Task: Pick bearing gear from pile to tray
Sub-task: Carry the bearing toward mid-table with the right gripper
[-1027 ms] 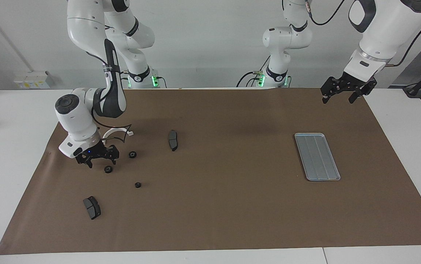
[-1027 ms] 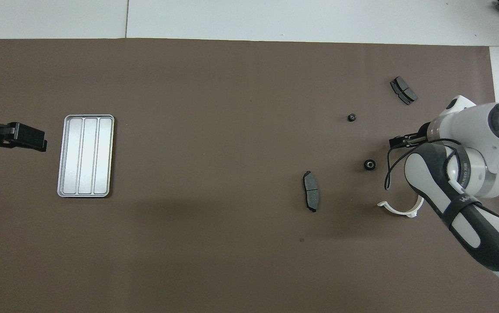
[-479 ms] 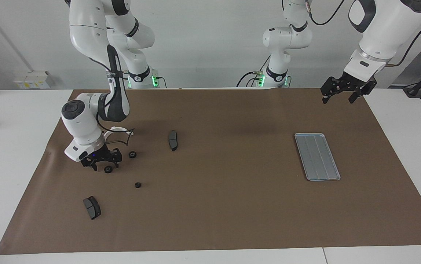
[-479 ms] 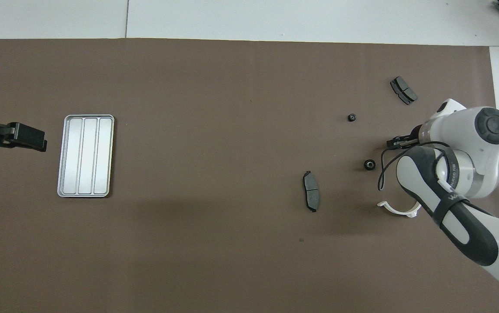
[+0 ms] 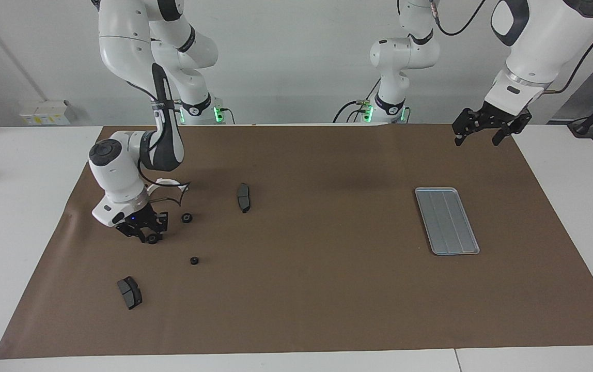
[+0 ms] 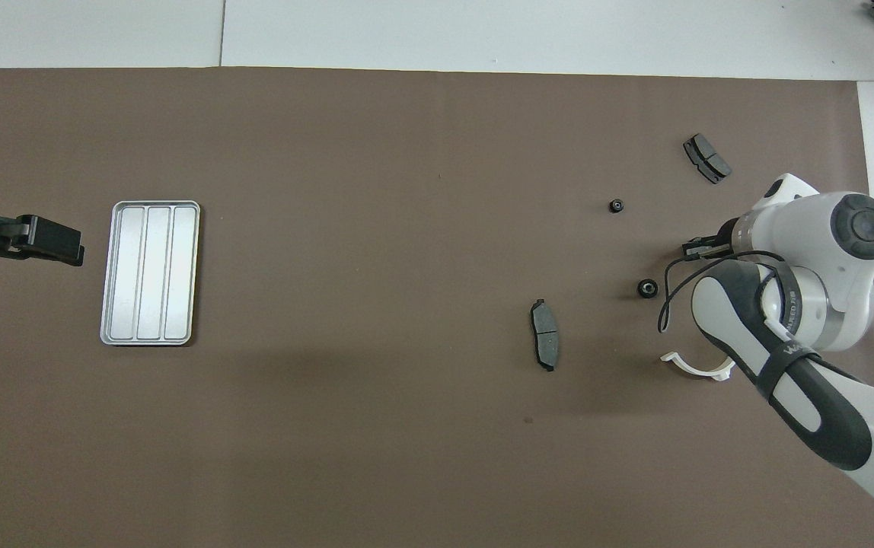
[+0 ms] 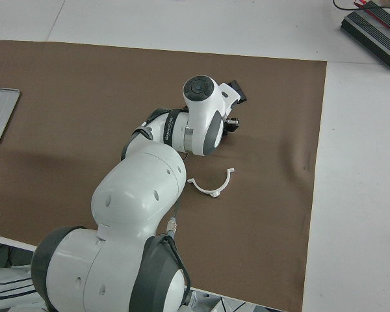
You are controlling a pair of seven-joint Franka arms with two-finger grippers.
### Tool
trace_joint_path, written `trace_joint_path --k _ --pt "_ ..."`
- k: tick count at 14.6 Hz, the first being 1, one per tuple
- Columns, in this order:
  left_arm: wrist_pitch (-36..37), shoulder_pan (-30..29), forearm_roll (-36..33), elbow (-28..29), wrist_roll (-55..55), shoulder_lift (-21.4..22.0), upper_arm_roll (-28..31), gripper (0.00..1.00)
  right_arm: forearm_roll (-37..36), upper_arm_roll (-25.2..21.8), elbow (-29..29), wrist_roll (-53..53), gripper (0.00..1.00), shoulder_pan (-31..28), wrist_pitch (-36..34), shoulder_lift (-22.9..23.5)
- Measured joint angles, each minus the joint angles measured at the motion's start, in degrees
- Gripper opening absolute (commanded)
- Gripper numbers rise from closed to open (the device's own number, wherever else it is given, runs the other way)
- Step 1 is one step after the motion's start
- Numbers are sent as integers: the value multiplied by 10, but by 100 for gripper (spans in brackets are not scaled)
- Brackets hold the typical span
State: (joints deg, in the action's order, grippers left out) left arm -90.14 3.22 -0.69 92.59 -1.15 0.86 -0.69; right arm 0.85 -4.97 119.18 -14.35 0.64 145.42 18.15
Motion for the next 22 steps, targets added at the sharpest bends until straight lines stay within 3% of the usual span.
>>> trace_joint_path --k 5,7,11,17,22 --pt "0 1 0 0 0 0 0 100 5 0 -7 19 0 5 0 -2" --pt "0 1 0 0 0 0 0 100 6 2 -31 74 0 24 -42 -15" --pt "0 1 0 0 0 0 0 100 7 6 -90 252 0 119 -125 -44" --pt "0 1 0 0 0 0 0 100 7 9 -104 494 0 273 -82 -32" --pt "-18 1 0 6 0 1 2 100 7 9 -149 633 0 358 -60 20"
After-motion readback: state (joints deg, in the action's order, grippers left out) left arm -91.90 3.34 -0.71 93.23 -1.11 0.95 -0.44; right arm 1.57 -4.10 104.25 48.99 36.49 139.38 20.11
